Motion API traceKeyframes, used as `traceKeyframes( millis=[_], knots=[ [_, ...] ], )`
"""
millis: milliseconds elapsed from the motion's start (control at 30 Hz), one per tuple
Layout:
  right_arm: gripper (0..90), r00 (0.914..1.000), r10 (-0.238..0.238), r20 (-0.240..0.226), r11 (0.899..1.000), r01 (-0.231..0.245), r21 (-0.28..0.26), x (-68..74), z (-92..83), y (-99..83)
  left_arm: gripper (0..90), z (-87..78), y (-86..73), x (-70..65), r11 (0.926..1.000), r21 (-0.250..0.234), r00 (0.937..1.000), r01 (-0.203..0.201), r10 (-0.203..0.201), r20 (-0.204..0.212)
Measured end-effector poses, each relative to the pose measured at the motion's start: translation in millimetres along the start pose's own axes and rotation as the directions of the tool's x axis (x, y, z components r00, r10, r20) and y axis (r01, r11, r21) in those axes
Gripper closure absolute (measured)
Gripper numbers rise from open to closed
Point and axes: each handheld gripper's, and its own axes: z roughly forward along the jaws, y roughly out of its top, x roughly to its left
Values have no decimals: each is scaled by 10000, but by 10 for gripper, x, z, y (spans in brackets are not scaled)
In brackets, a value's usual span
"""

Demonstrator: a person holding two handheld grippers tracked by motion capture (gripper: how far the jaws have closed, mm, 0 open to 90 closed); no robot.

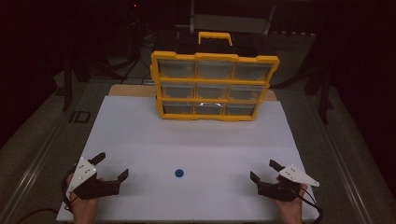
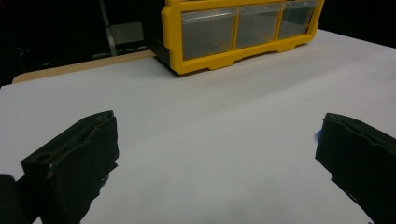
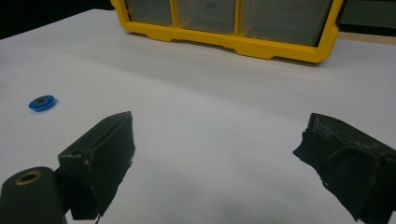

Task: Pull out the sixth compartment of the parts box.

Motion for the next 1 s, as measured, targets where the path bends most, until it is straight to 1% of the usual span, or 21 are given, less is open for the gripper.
traceKeyframes(
  millis=[233, 433, 500, 600, 733, 900, 1000],
  knots=[
    [90, 9999, 69, 104, 10000, -69, 62, 2, 12, 9, 0, -2, 1, -2, 10000, 16, 10000, -10, 10, -28],
    [86, 10000, -70, 66, 9999, 69, 97, 30, 23, 23, 0, -5, 2, -9, 10000, -11, 10000, -35, 35, -23],
    [85, 10000, -38, 16, 10000, 38, 91, 41, 27, 31, 0, -3, 1, -11, 10000, -8, 10000, -32, 32, -45],
    [79, 9998, -120, 134, 9999, 119, 49, 74, 35, 51, 0, -2, 1, -14, 10000, 3, 10000, -47, 47, -69],
    [75, 9998, -187, 81, 9998, 187, 9, 120, 56, 94, 0, -1, 1, -19, 10000, -12, 10000, -52, 52, -55],
    [75, 9999, -153, 4, 9998, 153, -122, 146, 61, 172, 0, 3, -2, -23, 10000, 13, 9999, -79, 79, -72],
    [76, 9997, -250, -1, 9996, 250, -159, 157, 59, 219, 0, 4, -4, -22, 10000, 17, 9999, -84, 84, -101]
  ],
)
